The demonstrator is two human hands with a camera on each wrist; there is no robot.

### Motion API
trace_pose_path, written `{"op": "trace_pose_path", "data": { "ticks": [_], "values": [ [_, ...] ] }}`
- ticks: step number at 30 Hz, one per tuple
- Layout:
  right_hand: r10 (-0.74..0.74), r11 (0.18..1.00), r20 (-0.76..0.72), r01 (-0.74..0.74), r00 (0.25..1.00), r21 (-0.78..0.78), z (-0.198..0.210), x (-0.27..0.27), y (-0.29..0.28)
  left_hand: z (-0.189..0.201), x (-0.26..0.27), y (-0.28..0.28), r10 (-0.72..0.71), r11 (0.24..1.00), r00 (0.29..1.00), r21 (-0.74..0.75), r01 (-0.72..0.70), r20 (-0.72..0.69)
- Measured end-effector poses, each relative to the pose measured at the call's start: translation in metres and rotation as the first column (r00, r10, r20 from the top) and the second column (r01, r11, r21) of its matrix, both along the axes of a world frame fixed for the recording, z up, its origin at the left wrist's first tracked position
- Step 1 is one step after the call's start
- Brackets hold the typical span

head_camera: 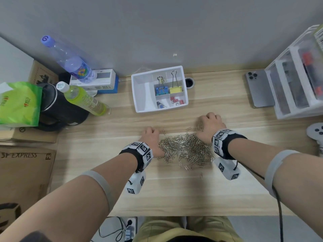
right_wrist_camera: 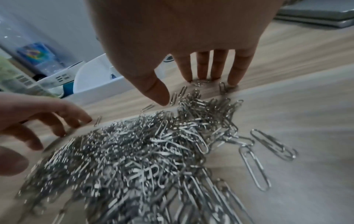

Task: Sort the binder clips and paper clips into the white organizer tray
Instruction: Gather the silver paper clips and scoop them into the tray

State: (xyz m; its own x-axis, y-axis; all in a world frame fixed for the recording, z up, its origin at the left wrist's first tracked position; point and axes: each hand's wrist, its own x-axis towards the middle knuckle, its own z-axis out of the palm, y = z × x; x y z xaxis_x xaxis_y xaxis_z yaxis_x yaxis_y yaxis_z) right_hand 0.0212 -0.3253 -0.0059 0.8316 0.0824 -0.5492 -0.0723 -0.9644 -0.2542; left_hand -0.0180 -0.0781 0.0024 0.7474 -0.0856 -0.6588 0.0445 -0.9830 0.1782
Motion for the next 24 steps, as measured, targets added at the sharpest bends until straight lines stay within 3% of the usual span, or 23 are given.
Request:
{"op": "trace_pose_path", "data": {
  "ticks": [5,10,14,19,24],
  "values": [
    [0.155,0.974,-0.021,-0.150,0.988,0.171,-0.001,-0.023,0.017,-0.005,-0.009,-0.015,-0.105,0.986,0.994,-0.132,0.101,-0.021],
    [0.277,0.939,-0.068,-0.255,0.958,0.233,0.001,-0.038,0.024,-0.005,-0.012,-0.022,-0.133,0.983,0.990,-0.136,0.126,-0.041],
    [0.145,0.968,0.023,-0.147,0.989,0.204,0.009,-0.037,0.011,0.001,-0.010,-0.016,-0.036,0.989,0.999,-0.144,0.039,0.022],
    [-0.083,0.995,-0.010,0.083,0.997,0.051,0.013,-0.035,-0.019,0.006,-0.007,-0.007,0.076,0.996,0.997,0.052,-0.076,0.000],
    [-0.092,0.988,-0.057,0.098,0.994,0.119,0.002,-0.043,-0.020,0.004,-0.014,-0.008,0.087,0.994,0.995,0.064,-0.084,-0.042]
  ]
}}
